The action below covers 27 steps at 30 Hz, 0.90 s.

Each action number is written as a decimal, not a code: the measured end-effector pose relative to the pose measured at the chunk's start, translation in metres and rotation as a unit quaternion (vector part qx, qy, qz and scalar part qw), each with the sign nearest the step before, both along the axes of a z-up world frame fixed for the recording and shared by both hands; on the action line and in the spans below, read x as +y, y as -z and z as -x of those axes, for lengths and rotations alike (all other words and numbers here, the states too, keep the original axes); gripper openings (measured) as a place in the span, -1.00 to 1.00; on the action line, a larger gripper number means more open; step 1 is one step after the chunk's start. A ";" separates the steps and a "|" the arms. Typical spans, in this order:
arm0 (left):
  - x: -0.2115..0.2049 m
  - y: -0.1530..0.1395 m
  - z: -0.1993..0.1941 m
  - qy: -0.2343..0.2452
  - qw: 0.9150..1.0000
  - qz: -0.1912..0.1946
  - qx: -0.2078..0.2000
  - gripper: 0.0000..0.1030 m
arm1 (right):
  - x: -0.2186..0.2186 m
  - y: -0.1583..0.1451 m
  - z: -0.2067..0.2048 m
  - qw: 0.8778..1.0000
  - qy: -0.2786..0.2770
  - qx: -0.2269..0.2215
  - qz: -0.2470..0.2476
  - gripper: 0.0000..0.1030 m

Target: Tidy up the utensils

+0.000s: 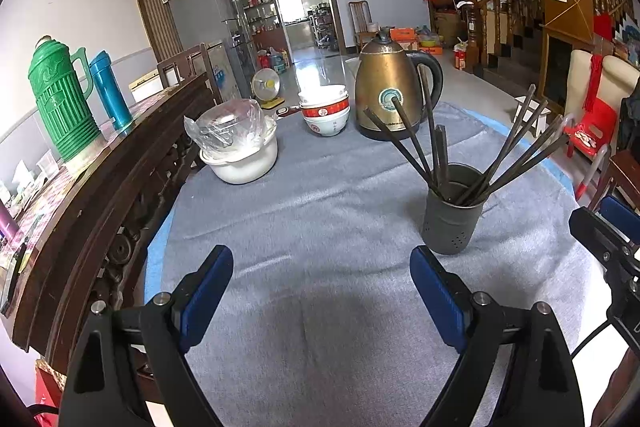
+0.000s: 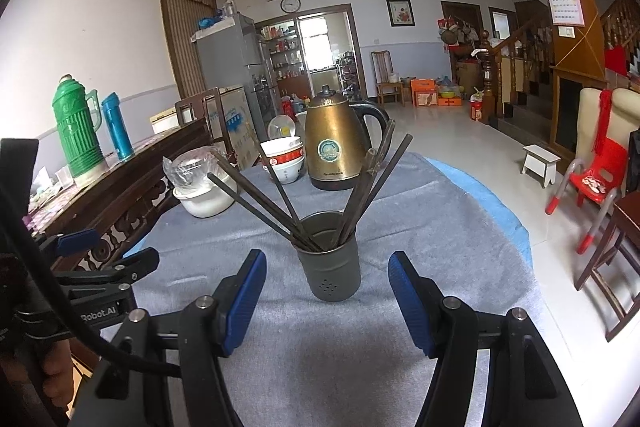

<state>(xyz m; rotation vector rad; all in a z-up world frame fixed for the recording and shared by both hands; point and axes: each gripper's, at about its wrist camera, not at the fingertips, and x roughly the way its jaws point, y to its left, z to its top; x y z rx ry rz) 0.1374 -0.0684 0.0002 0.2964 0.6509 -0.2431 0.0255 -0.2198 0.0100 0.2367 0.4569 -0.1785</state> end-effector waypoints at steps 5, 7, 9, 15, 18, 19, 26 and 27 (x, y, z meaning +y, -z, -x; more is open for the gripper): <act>-0.003 -0.002 0.001 -0.001 1.000 -0.001 -0.003 0.75 | 0.000 0.000 0.000 1.000 0.001 -0.001 0.002 0.32; -0.005 -0.003 0.002 -0.001 1.000 -0.002 -0.005 0.75 | -0.002 0.001 0.002 1.000 0.003 -0.001 0.002 0.32; -0.007 -0.004 0.004 -0.001 1.000 -0.002 -0.006 0.75 | -0.004 0.000 0.004 1.000 0.006 -0.001 0.002 0.32; -0.012 -0.006 0.007 0.000 1.000 -0.006 -0.010 0.75 | -0.012 -0.001 0.010 1.000 0.011 -0.004 -0.002 0.32; -0.014 -0.007 0.009 -0.001 1.000 -0.007 -0.011 0.75 | -0.016 -0.001 0.011 1.000 0.013 -0.004 -0.005 0.32; -0.014 -0.007 0.009 -0.001 1.000 -0.008 -0.012 0.75 | -0.017 -0.001 0.012 1.000 0.013 -0.003 -0.007 0.32; -0.015 -0.008 0.010 -0.002 1.000 -0.008 -0.012 0.75 | -0.017 -0.001 0.014 1.000 0.011 -0.005 -0.010 0.32; -0.015 -0.008 0.011 -0.001 1.000 -0.008 -0.012 0.75 | -0.017 -0.001 0.015 1.000 0.012 -0.005 -0.010 0.32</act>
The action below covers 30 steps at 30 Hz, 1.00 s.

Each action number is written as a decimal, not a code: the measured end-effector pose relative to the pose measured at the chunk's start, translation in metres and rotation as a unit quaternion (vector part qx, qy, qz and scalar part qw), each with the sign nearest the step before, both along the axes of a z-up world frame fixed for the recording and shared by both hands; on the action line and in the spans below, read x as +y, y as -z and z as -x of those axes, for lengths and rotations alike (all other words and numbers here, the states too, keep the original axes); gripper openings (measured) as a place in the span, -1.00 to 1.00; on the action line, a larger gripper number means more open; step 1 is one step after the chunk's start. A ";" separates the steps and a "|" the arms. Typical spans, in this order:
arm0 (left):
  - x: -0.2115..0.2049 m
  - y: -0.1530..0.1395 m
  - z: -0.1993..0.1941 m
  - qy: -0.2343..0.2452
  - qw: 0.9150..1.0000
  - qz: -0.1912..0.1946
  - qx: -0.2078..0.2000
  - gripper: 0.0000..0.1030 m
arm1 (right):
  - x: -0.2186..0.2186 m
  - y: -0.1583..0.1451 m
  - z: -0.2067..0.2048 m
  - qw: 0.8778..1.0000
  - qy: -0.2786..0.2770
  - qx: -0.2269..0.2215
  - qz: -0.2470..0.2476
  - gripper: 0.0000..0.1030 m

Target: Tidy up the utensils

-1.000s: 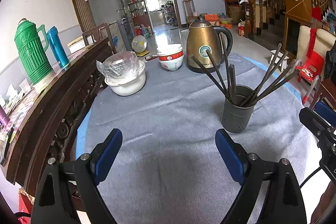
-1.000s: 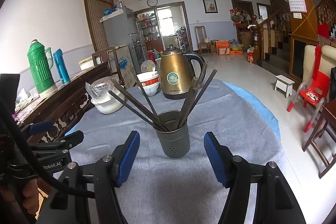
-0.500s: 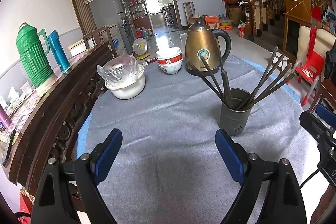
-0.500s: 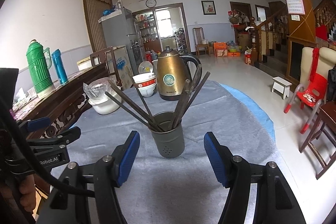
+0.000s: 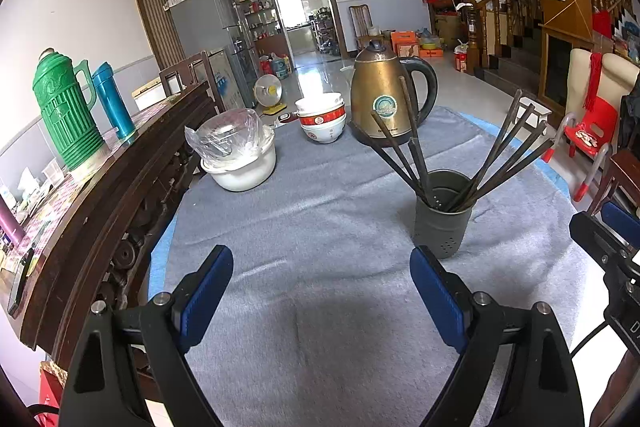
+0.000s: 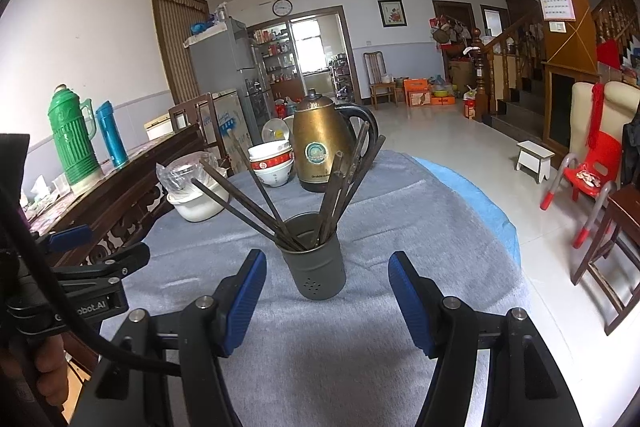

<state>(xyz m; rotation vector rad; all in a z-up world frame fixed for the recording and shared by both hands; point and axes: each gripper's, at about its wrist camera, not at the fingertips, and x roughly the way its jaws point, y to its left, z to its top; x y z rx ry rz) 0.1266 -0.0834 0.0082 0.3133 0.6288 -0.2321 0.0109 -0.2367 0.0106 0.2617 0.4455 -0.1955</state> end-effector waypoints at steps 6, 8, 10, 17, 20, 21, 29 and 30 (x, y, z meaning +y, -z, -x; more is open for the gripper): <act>0.001 -0.003 0.005 0.003 1.000 0.005 -0.003 0.75 | 0.001 -0.003 0.002 1.000 -0.001 -0.001 0.003 0.32; 0.002 -0.005 0.006 0.002 1.000 0.006 -0.006 0.75 | 0.002 -0.005 0.003 1.000 0.000 -0.003 0.005 0.32; 0.003 -0.006 0.008 0.003 1.000 0.008 -0.007 0.75 | 0.003 -0.005 0.003 1.000 0.000 -0.003 0.007 0.32; 0.009 -0.010 0.009 0.001 1.000 0.014 -0.010 0.75 | 0.011 -0.009 0.004 1.000 -0.001 -0.004 0.017 0.32; 0.013 -0.011 0.010 0.000 1.000 0.019 -0.011 0.75 | 0.015 -0.011 0.004 1.000 -0.003 -0.005 0.020 0.32; 0.014 -0.012 0.010 0.000 1.000 0.021 -0.011 0.75 | 0.015 -0.012 0.005 1.000 -0.004 -0.005 0.021 0.32; 0.026 -0.014 0.011 -0.002 0.999 0.035 -0.012 0.75 | 0.027 -0.019 0.005 0.999 -0.006 -0.006 0.036 0.32; 0.028 -0.014 0.011 -0.002 0.999 0.037 -0.013 0.75 | 0.028 -0.020 0.004 0.999 -0.006 -0.006 0.038 0.32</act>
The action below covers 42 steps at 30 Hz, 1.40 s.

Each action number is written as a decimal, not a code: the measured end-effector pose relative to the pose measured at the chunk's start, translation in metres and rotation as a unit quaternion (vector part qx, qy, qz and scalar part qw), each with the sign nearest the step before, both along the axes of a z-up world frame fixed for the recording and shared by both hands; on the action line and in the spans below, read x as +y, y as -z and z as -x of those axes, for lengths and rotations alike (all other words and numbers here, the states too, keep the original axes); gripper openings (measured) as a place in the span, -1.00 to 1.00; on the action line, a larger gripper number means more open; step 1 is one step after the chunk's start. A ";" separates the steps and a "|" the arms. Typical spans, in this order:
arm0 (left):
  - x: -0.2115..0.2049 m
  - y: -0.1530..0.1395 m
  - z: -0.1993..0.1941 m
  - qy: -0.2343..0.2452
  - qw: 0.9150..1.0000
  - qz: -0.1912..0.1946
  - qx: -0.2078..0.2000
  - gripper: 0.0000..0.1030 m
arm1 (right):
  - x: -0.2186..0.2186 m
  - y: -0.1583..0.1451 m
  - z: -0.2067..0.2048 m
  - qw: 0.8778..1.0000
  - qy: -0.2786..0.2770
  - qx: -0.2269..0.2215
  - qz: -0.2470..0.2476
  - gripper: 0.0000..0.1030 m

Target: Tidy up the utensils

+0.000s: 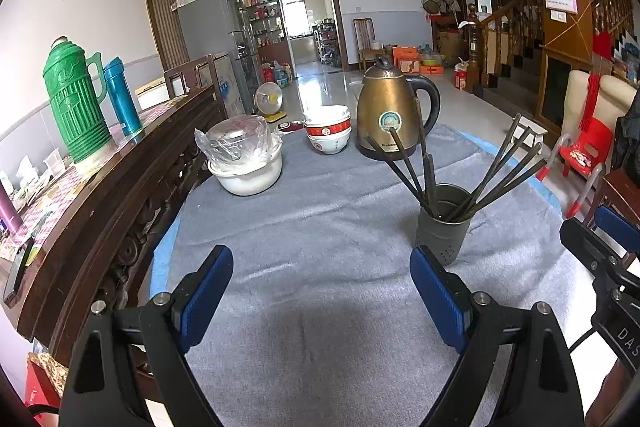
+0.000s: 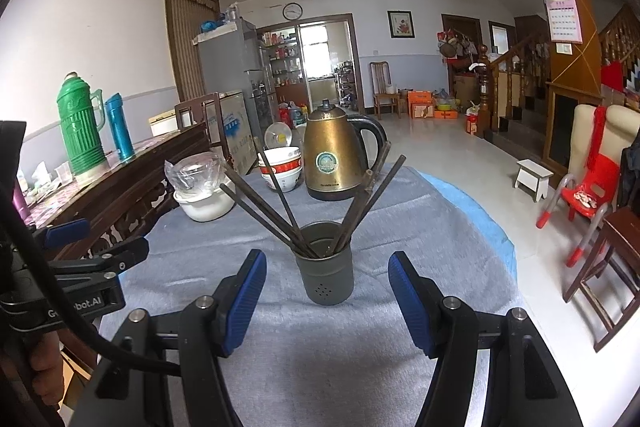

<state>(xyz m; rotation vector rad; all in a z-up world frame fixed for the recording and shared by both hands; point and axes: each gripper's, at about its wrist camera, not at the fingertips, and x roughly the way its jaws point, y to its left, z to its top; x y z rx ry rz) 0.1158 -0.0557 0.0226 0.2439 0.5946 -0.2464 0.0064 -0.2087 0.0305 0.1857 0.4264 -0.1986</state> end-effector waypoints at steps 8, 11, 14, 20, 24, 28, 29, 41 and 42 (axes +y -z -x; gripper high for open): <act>0.014 -0.002 0.002 0.007 1.000 0.015 -0.002 0.75 | 0.015 -0.007 -0.002 1.000 0.005 0.003 0.018 0.32; 0.020 -0.004 0.002 0.010 1.000 0.020 -0.003 0.75 | 0.021 -0.009 -0.002 1.000 0.008 0.007 0.027 0.32; 0.026 -0.007 0.002 0.011 1.000 0.022 -0.006 0.75 | 0.023 -0.010 -0.001 0.999 0.011 0.011 0.029 0.32; 0.031 -0.016 0.002 0.016 1.000 0.015 -0.015 0.75 | 0.020 -0.016 0.001 0.999 0.025 0.015 0.023 0.32; 0.030 -0.020 0.003 0.021 1.000 0.009 -0.018 0.75 | 0.016 -0.021 0.001 0.999 0.034 0.014 0.022 0.32; 0.024 -0.020 0.003 0.022 1.000 -0.002 -0.013 0.75 | 0.013 -0.023 0.000 0.999 0.035 0.009 0.023 0.32; 0.022 -0.019 0.003 0.022 1.000 -0.005 -0.012 0.75 | 0.011 -0.022 0.000 0.999 0.033 0.008 0.022 0.32; -0.019 -0.003 -0.014 0.008 0.999 -0.029 0.017 0.75 | -0.015 -0.002 -0.015 1.000 0.019 0.007 0.008 0.32; -0.023 -0.002 -0.016 0.006 0.999 -0.032 0.018 0.75 | -0.018 0.000 -0.016 1.000 0.019 0.007 0.006 0.32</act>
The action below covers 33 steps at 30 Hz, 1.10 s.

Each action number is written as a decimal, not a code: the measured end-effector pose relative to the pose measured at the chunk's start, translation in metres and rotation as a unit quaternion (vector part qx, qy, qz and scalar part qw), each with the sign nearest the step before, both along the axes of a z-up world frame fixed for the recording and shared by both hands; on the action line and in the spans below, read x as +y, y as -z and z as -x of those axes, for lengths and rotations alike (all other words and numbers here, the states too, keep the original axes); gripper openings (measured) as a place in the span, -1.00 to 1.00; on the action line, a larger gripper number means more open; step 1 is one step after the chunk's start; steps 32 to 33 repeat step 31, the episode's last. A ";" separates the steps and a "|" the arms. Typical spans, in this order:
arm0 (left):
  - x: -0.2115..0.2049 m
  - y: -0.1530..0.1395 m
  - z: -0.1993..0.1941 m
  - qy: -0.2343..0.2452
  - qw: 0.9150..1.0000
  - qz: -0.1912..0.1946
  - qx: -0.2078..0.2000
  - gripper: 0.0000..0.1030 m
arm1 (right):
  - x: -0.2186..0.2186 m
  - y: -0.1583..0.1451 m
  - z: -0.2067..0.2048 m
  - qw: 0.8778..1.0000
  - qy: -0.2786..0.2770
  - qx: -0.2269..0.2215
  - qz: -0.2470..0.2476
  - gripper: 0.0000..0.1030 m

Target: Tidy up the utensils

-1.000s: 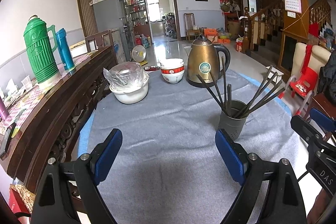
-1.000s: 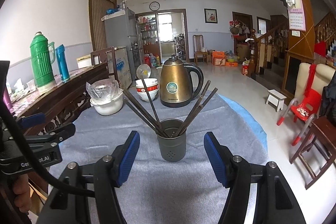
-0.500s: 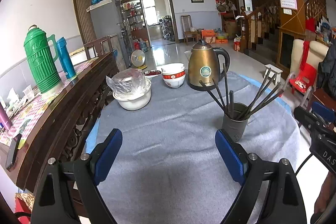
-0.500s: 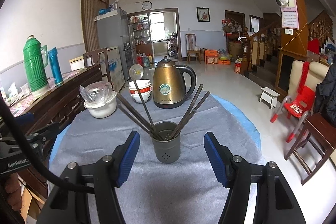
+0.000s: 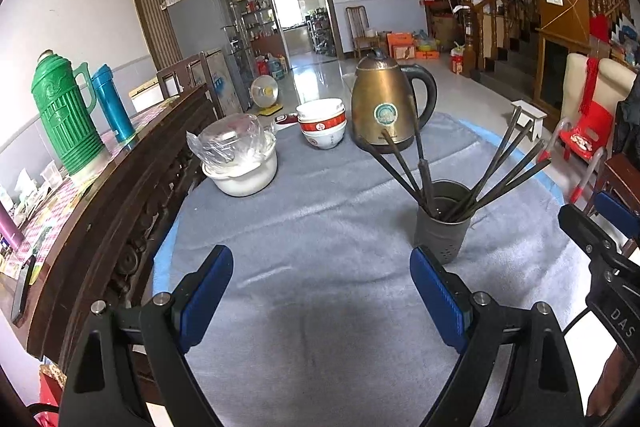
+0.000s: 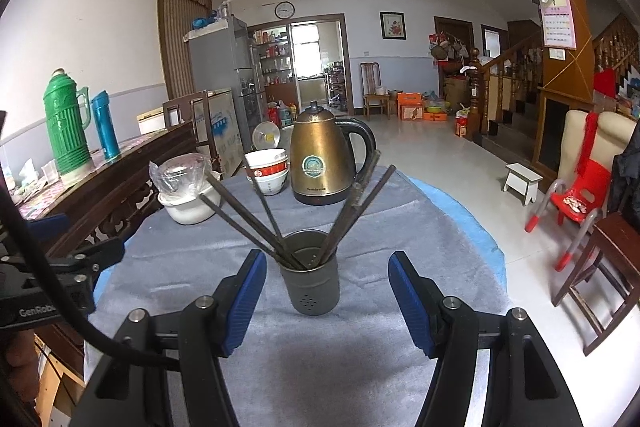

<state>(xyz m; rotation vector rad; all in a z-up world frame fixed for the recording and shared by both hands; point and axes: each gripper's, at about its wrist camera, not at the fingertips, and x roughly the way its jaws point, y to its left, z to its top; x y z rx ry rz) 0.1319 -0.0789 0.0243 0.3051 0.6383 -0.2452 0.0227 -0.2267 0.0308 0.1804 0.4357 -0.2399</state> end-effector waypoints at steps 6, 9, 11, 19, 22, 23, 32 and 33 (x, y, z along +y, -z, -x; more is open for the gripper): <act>-0.019 0.006 -0.010 -0.007 1.000 -0.009 0.011 0.75 | -0.022 0.008 -0.007 1.000 -0.007 0.001 -0.013 0.32; -0.024 0.006 -0.012 -0.009 1.000 -0.012 0.011 0.75 | -0.028 0.011 -0.009 1.000 -0.012 0.004 -0.017 0.32; -0.026 0.005 -0.013 -0.010 1.000 -0.013 0.011 0.75 | -0.029 0.011 -0.011 1.000 -0.017 0.007 -0.019 0.32; -0.021 0.002 -0.013 -0.005 1.000 -0.005 0.007 0.75 | -0.022 0.009 -0.014 1.000 -0.019 0.007 -0.012 0.32; -0.017 0.002 -0.013 -0.003 1.000 0.002 0.008 0.75 | -0.018 0.006 -0.014 1.000 -0.018 0.006 -0.007 0.32; -0.016 0.002 -0.013 -0.002 1.000 0.003 0.009 0.75 | -0.016 0.005 -0.014 1.000 -0.017 0.005 -0.003 0.32; 0.011 0.017 -0.028 -0.014 0.998 0.045 0.031 0.75 | -0.008 0.018 -0.025 1.000 -0.009 0.024 0.006 0.32; 0.011 0.017 -0.028 -0.014 0.998 0.045 0.031 0.75 | -0.008 0.018 -0.025 1.000 -0.009 0.024 0.006 0.32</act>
